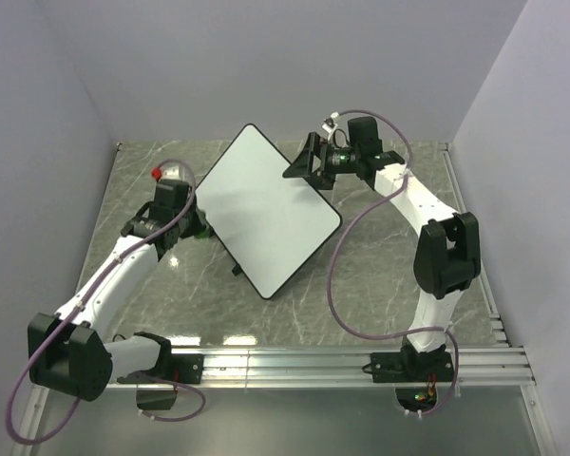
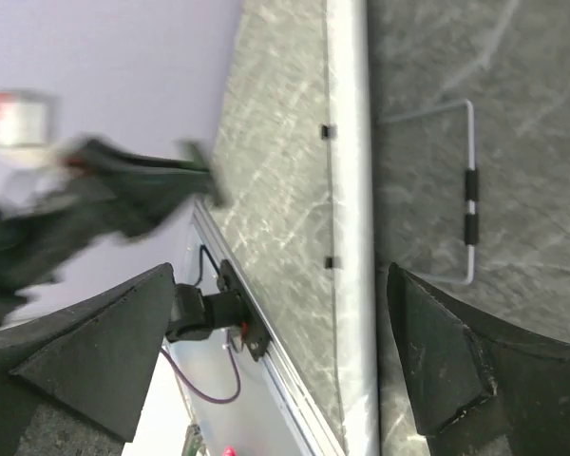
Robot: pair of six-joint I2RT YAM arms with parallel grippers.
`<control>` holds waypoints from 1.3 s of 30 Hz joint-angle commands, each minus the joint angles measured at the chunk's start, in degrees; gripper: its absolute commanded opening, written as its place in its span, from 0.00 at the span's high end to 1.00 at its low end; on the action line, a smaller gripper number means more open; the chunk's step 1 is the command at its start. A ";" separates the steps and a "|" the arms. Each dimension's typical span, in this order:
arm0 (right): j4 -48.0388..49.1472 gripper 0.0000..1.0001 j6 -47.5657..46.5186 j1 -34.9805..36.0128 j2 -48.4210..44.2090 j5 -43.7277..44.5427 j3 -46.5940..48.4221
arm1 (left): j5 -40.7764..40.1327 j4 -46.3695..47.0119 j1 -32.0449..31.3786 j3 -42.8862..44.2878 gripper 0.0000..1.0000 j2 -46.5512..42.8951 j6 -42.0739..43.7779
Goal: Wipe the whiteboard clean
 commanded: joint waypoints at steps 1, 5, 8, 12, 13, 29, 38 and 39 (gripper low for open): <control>3.89 0.00 1.07 -1.12 -5.79 -0.41 -0.64 | -4.86 -7.73 2.97 -7.48 0.92 -0.11 -1.41; 0.04 0.00 -1.56 -3.49 -10.79 7.89 -1.88 | -6.70 -8.60 4.55 -9.27 0.71 -0.99 -3.87; -5.85 0.00 -3.93 -6.65 -15.35 19.23 -3.89 | -7.24 -10.36 5.95 -7.51 0.71 1.11 -5.11; -6.39 0.00 -3.76 -10.87 -22.04 26.55 -13.28 | -6.10 -9.41 7.72 -9.87 0.63 4.19 -5.81; -6.74 0.00 -4.02 -11.14 -23.10 27.97 -16.87 | -5.92 -9.14 7.72 -9.97 0.50 4.72 -5.72; -13.76 0.00 -2.44 -10.36 -42.53 41.16 -30.28 | -6.98 -15.90 8.07 3.81 0.01 6.92 -4.15; -20.80 0.00 1.51 -8.25 -52.72 39.32 -32.02 | -0.47 -23.81 7.90 40.35 0.01 13.41 0.08; -21.59 0.00 2.64 -8.24 -53.86 38.89 -32.20 | -0.56 -24.43 7.98 42.39 0.01 13.94 -0.10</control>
